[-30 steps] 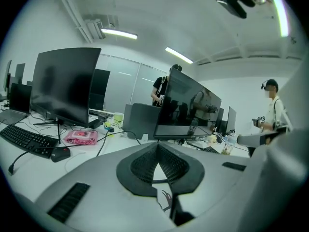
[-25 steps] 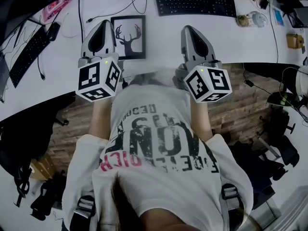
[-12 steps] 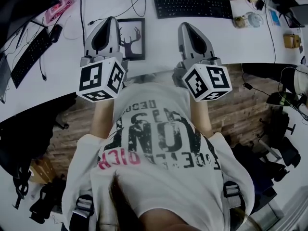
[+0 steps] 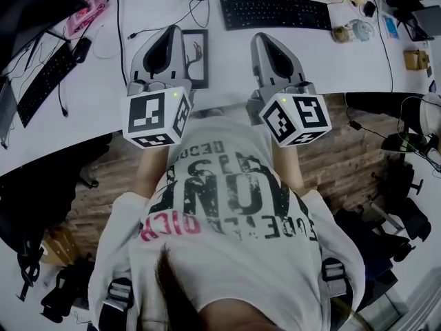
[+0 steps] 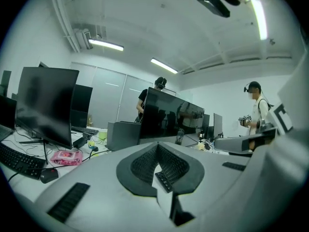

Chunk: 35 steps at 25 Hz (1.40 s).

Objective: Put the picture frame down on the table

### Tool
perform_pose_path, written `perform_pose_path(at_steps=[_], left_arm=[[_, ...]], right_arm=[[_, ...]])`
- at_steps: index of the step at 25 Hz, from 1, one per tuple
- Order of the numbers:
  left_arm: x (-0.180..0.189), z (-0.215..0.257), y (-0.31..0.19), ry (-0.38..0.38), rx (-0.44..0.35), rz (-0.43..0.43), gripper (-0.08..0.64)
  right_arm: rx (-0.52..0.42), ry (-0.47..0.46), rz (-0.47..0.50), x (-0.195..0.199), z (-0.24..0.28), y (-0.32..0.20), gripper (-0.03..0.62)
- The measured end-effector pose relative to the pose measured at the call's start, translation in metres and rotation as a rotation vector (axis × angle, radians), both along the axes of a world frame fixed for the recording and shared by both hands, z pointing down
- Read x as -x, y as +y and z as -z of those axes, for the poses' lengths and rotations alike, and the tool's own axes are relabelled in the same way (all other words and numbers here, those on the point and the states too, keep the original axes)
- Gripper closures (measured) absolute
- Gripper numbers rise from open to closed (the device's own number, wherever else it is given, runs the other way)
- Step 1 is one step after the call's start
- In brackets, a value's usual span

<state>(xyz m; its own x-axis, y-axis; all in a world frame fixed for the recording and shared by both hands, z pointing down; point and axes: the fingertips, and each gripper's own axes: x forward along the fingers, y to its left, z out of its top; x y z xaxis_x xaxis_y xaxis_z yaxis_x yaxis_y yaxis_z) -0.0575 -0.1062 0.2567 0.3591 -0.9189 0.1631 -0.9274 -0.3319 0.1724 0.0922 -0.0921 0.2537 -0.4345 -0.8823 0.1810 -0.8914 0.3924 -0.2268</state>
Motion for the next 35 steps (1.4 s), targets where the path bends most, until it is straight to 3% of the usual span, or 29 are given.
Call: perform_pose_path(at_steps=[35], left_arm=[[-0.017,-0.021,-0.001,0.005,0.053,-0.015,0.558]], right_arm=[[0.07,0.002,0.033,-0.004,-0.025,-0.004,0.592]])
